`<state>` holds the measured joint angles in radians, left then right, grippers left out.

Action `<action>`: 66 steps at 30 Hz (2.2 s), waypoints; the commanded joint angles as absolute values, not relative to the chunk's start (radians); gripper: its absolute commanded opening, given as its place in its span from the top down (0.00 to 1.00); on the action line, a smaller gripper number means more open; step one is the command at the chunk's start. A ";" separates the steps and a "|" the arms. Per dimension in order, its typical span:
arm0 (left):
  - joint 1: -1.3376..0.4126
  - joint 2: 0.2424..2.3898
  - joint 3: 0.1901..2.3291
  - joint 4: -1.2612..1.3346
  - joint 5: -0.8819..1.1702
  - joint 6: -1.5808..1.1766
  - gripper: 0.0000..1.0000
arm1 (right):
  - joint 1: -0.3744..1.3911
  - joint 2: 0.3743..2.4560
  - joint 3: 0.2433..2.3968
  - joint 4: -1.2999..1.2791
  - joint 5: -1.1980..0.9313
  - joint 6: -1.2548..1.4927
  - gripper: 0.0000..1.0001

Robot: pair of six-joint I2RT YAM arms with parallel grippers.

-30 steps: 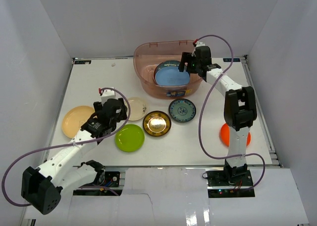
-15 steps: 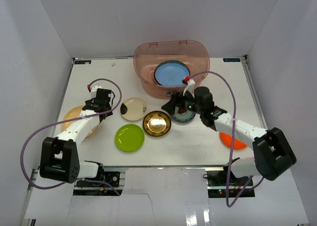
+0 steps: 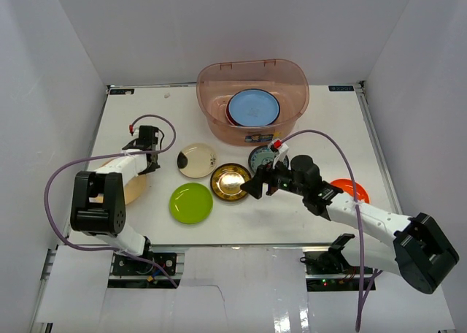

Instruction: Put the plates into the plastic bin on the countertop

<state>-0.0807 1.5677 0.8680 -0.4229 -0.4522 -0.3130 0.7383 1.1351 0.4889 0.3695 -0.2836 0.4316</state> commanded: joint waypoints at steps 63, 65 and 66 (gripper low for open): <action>-0.764 2.024 2.205 -0.371 -0.282 0.019 0.27 | 0.741 0.638 0.446 -0.250 0.417 0.388 0.64; -0.762 1.855 2.023 -0.420 -0.278 -0.072 0.28 | 0.741 0.655 0.446 -0.282 0.559 0.467 0.50; -0.762 1.786 1.944 -0.448 -0.272 -0.171 0.28 | 0.741 0.653 0.440 -0.310 0.599 0.494 0.27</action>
